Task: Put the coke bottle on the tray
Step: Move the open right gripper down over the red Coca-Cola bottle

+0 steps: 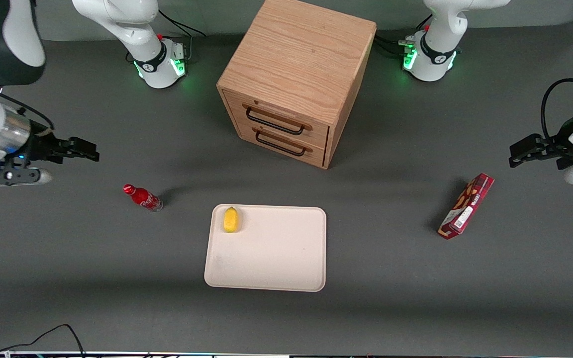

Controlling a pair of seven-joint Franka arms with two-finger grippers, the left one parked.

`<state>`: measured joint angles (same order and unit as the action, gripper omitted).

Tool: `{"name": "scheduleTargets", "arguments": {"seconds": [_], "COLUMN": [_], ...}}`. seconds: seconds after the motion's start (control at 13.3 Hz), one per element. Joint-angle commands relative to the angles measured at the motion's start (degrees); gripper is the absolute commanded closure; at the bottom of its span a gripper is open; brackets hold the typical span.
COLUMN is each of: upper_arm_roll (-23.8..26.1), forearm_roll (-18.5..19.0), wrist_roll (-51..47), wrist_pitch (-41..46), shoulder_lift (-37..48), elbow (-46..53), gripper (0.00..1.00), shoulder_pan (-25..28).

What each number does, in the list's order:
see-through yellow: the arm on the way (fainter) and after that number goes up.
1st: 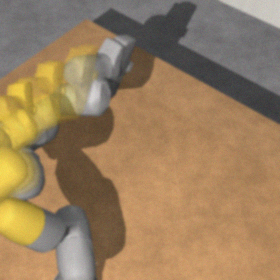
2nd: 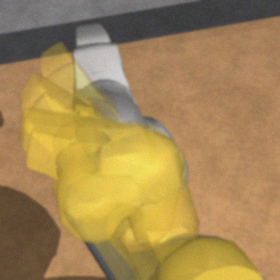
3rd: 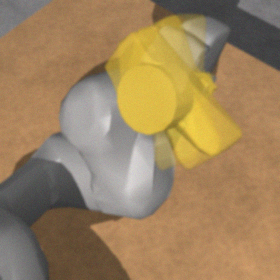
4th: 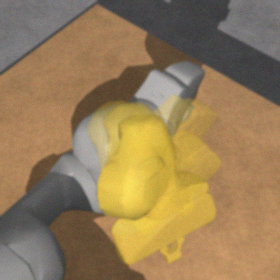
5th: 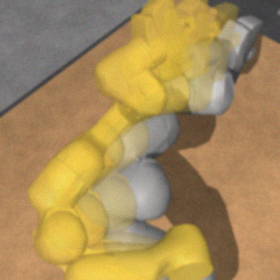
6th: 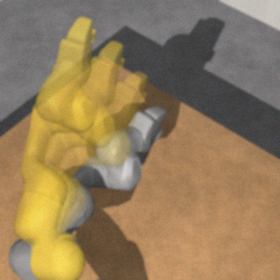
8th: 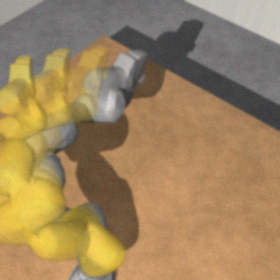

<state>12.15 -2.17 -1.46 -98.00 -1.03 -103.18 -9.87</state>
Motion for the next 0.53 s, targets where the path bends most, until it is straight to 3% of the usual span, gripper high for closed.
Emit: {"name": "scheduleTargets", "arguments": {"seconds": [0.0,0.45], "upper_arm_roll": [0.42,0.51], "forearm_roll": [0.76,0.94], "wrist_roll": [0.58,1.73], "wrist_pitch": [-9.54,-31.88], "shoulder_lift": [4.28,2.88], "elbow": [-11.14,-25.39], "gripper": [0.0,0.0], "shoulder_pan": [-0.86,-0.94]}}
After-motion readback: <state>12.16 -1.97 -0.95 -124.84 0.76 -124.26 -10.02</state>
